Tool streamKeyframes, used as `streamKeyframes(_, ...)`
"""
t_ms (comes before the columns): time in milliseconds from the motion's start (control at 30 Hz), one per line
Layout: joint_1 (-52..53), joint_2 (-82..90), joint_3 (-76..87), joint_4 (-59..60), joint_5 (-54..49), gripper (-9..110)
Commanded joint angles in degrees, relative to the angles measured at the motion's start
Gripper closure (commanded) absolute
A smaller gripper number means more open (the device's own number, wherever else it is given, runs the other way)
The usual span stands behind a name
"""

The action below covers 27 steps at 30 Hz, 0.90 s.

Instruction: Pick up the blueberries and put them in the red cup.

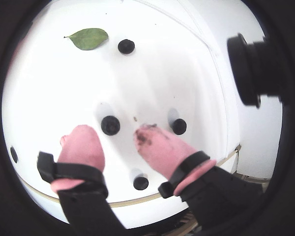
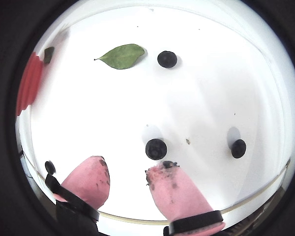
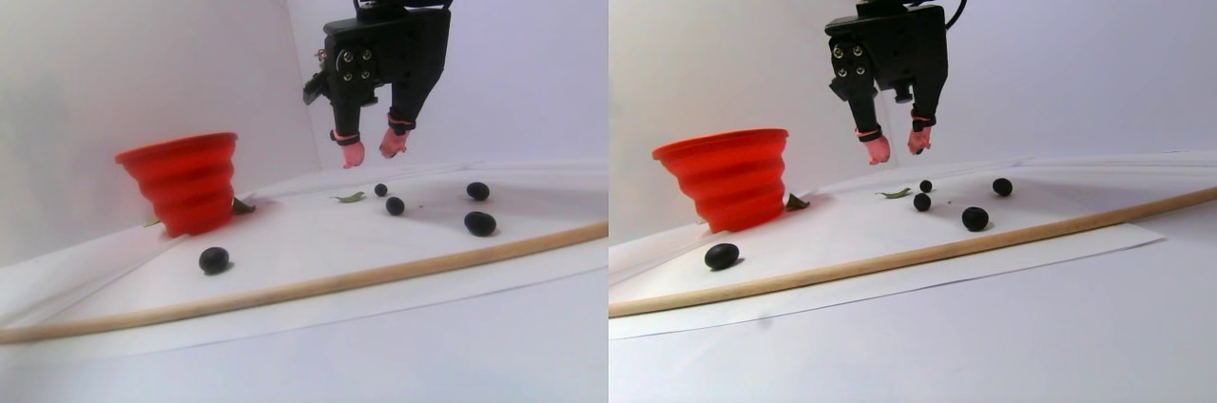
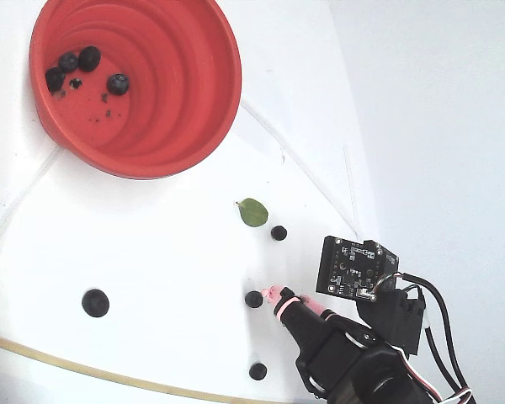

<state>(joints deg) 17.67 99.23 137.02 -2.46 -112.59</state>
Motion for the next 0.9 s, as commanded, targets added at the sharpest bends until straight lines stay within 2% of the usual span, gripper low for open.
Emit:
streamKeyframes(0, 0.5, -0.4, -2.7, -1.8, -0.6, 86)
streamKeyframes(867, 2.4, -10.0, -7.4, -7.5, -1.4, 84)
